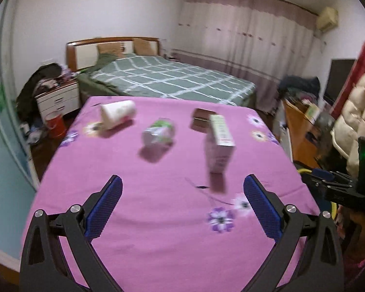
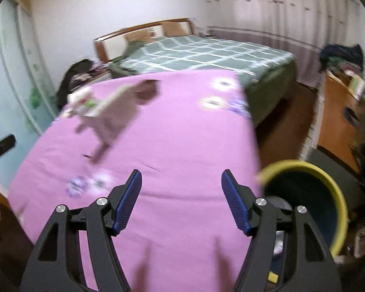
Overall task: Collect trash
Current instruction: 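Grasp the tea carton with the right gripper, then carry the tea carton over the bin and open the right gripper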
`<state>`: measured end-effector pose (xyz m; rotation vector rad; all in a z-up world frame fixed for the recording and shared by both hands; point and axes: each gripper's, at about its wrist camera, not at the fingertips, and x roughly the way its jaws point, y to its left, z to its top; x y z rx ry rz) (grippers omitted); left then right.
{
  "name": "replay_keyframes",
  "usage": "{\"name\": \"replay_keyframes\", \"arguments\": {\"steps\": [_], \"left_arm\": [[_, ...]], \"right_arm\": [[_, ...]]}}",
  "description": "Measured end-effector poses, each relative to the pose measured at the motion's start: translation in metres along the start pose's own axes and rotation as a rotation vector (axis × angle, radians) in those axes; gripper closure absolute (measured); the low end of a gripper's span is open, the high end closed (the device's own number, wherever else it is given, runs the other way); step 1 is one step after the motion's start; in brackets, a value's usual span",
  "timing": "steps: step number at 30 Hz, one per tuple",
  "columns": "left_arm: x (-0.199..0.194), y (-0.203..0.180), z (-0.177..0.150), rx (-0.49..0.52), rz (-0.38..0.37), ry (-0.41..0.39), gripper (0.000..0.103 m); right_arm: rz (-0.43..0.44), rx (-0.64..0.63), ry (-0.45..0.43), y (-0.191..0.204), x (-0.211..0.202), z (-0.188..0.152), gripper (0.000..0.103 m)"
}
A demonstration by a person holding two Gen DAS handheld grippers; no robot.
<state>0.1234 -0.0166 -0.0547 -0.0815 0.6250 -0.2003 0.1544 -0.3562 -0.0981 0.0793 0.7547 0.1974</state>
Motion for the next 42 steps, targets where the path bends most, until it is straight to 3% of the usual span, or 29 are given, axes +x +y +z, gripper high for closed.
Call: {"name": "replay_keyframes", "arguments": {"steps": [4,9,20,23,27,33,42], "left_arm": [[-0.006,0.029,-0.004,-0.031,0.0,-0.013,0.005],[-0.005,0.043,-0.01,-0.06,-0.012,-0.01,0.005],[0.002,0.057,-0.016,-0.105,-0.032,0.003,0.005],[0.007,0.058,-0.016,-0.111,-0.044,0.01,0.005],[0.008,0.054,-0.017,-0.106,-0.055,0.019,0.005],[0.012,0.051,-0.018,-0.102,-0.062,0.027,0.005],[0.014,0.033,-0.017,-0.071,-0.074,0.038,0.005]], "right_arm": [[0.061,-0.023,-0.027,0.052,0.022,0.022,0.035],[0.031,-0.015,-0.034,0.094,0.058,0.042,0.027],[-0.101,0.068,0.032,0.118,0.133,0.058,0.027],[-0.126,0.084,0.042,0.116,0.143,0.058,0.039],[-0.139,0.105,0.048,0.104,0.145,0.059,0.072],[-0.088,0.096,0.034,0.092,0.125,0.055,0.074],[-0.033,0.101,-0.012,0.059,0.057,0.032,0.074]]}}
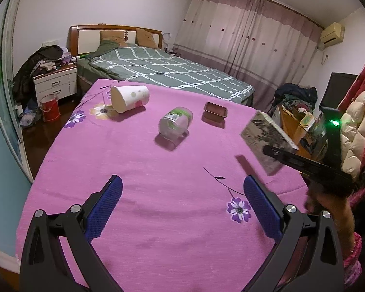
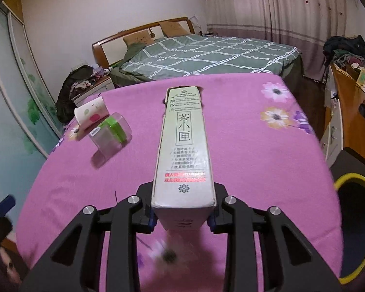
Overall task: Collect trash
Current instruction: 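Carry the tea carton over the bin and open the right gripper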
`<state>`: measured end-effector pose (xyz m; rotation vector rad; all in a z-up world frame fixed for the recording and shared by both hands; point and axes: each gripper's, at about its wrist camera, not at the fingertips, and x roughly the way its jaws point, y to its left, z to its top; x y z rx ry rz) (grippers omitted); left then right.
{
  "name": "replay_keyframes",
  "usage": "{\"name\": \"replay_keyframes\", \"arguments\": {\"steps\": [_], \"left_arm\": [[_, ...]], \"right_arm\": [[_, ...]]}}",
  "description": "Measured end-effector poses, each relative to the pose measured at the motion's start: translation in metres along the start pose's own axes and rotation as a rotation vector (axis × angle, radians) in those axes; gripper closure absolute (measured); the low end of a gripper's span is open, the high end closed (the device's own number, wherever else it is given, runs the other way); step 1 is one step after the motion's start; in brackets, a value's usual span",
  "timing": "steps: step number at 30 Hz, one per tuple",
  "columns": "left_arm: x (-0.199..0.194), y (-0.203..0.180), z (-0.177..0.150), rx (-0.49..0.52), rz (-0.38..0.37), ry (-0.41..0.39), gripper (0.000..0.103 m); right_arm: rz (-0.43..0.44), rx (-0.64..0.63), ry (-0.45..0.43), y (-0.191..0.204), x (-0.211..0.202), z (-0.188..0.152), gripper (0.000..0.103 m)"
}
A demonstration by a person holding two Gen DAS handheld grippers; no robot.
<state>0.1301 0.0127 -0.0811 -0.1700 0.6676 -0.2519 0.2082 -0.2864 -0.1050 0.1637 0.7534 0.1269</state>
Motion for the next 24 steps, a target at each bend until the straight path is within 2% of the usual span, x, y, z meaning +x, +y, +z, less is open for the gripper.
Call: {"name": "replay_keyframes", "arguments": {"steps": [4,10,19,24], "left_arm": [[0.003,-0.013,0.0,0.025,-0.007,0.01,0.005],[0.006,-0.031,0.001,0.057,-0.008,0.016,0.005],[0.013,-0.055,0.004,0.094,-0.024,0.037,0.005],[0.019,-0.069,0.007,0.108,-0.041,0.051,0.005]], "right_arm": [[-0.03,0.015,-0.024,-0.03,-0.032,-0.01,0.074],[-0.14,0.062,-0.04,-0.092,-0.067,-0.029,0.074],[-0.341,0.223,-0.006,-0.193,-0.09,-0.081,0.074],[-0.389,0.284,0.017,-0.229,-0.09,-0.1,0.074]]}}
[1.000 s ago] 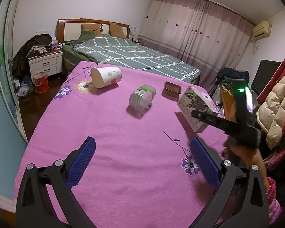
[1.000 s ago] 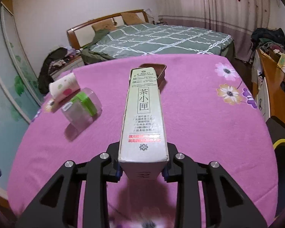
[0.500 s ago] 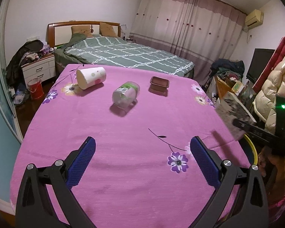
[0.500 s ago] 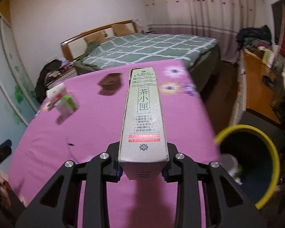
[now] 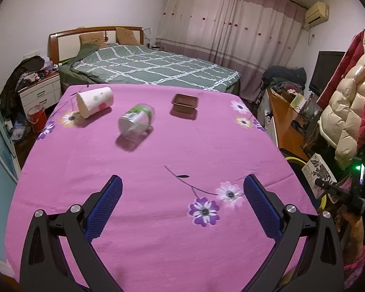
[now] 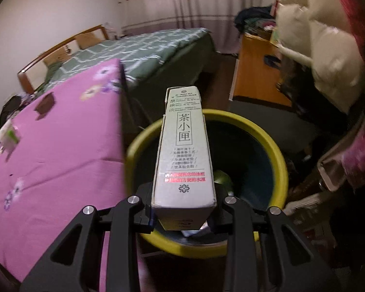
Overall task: Collect trash
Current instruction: 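Carry the tea carton over the bin and open the right gripper, then grasp the clear green-lidded jar with the left gripper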
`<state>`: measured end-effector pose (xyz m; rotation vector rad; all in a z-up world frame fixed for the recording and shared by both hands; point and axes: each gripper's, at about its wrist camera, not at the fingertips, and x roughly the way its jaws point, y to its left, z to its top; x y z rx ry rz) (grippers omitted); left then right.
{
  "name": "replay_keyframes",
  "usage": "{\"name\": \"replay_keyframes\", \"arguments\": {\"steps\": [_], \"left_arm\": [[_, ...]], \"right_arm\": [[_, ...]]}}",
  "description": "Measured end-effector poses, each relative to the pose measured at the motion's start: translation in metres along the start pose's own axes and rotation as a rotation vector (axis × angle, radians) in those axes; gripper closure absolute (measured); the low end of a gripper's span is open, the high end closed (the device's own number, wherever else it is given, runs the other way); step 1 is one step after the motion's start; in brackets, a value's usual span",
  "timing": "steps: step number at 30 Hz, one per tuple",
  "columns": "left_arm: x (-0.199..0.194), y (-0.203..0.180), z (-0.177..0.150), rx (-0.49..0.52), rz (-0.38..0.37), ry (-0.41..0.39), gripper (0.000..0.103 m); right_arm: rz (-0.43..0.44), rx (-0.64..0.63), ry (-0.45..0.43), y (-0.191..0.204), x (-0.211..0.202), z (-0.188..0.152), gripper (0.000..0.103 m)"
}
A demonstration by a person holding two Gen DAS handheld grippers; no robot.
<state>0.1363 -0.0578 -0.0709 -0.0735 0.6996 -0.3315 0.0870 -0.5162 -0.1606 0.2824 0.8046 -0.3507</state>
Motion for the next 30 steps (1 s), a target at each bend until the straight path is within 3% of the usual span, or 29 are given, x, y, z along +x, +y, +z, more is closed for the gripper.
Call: {"name": "replay_keyframes", "arguments": {"steps": [11,16,24,30], "left_arm": [[0.013,-0.025,0.006,0.048,-0.013,0.027,0.005],[0.019,-0.027,0.008,0.056,-0.012,0.036,0.005],[0.039,-0.012,0.016,0.061,0.019,0.057,0.005],[0.075,0.02,0.038,0.051,0.033,0.099,0.005]], "right_arm": [[-0.016,0.049,0.016,-0.025,0.014,-0.003,0.073],[-0.006,0.066,0.003,-0.031,0.012,0.0,0.068],[0.018,0.056,-0.027,-0.024,0.004,0.004,0.054],[0.036,0.042,-0.027,-0.016,0.005,0.007,0.051]]}}
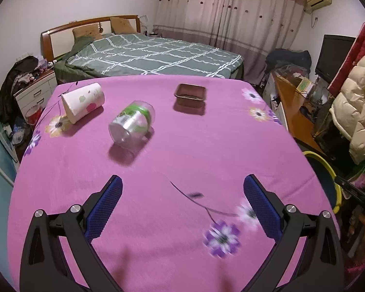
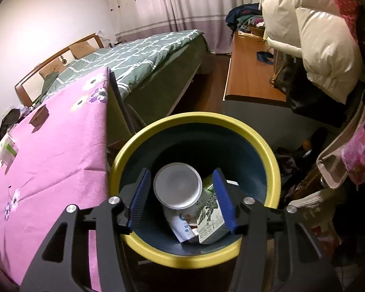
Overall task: Collect trash
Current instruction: 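Grasp the clear green-lidded jar with the left gripper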
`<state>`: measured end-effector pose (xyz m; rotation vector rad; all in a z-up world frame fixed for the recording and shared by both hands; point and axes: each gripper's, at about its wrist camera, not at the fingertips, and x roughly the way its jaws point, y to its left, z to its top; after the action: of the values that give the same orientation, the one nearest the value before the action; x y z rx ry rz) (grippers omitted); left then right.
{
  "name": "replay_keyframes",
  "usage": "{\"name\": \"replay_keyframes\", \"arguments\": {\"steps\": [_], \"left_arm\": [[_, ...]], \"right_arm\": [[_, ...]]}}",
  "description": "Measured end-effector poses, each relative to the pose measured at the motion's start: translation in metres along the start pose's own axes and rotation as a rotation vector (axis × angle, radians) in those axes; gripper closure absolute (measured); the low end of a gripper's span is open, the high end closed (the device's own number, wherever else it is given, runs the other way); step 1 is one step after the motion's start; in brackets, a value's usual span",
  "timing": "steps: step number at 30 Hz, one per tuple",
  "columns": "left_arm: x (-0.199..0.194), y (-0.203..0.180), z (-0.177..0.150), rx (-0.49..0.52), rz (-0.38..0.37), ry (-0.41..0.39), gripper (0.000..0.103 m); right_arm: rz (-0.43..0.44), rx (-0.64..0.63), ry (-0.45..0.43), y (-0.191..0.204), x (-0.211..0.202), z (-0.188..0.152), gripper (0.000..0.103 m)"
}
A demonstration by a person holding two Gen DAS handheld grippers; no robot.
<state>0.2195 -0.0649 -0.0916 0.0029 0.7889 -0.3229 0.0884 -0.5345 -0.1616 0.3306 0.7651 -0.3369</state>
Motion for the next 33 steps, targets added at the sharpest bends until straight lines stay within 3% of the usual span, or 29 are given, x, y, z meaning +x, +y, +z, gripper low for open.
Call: {"name": "replay_keyframes", "arguments": {"steps": [7,12,18,23,33], "left_arm": [[0.064,0.039,0.04,0.033,0.059,0.071,0.005],[0.104,0.064,0.062,0.037,0.039,0.114,0.005],[0.127,0.067,0.077,0.073,0.041,0.128,0.005],[0.138,0.063,0.081,0.086,0.055,0.154,0.021],[0.156,0.068,0.079,0.088,0.069,0.186,0.042]], "right_arm": [[0.008,-0.011,0.01,0.007,0.002,0.003,0.049],[0.004,-0.012,0.02,0.008,0.006,0.005,0.048],[0.007,-0.013,0.032,0.011,0.01,0.007,0.048],[0.013,-0.011,0.037,0.011,0.012,0.007,0.048],[0.017,-0.007,0.037,0.01,0.01,0.006,0.048]]}}
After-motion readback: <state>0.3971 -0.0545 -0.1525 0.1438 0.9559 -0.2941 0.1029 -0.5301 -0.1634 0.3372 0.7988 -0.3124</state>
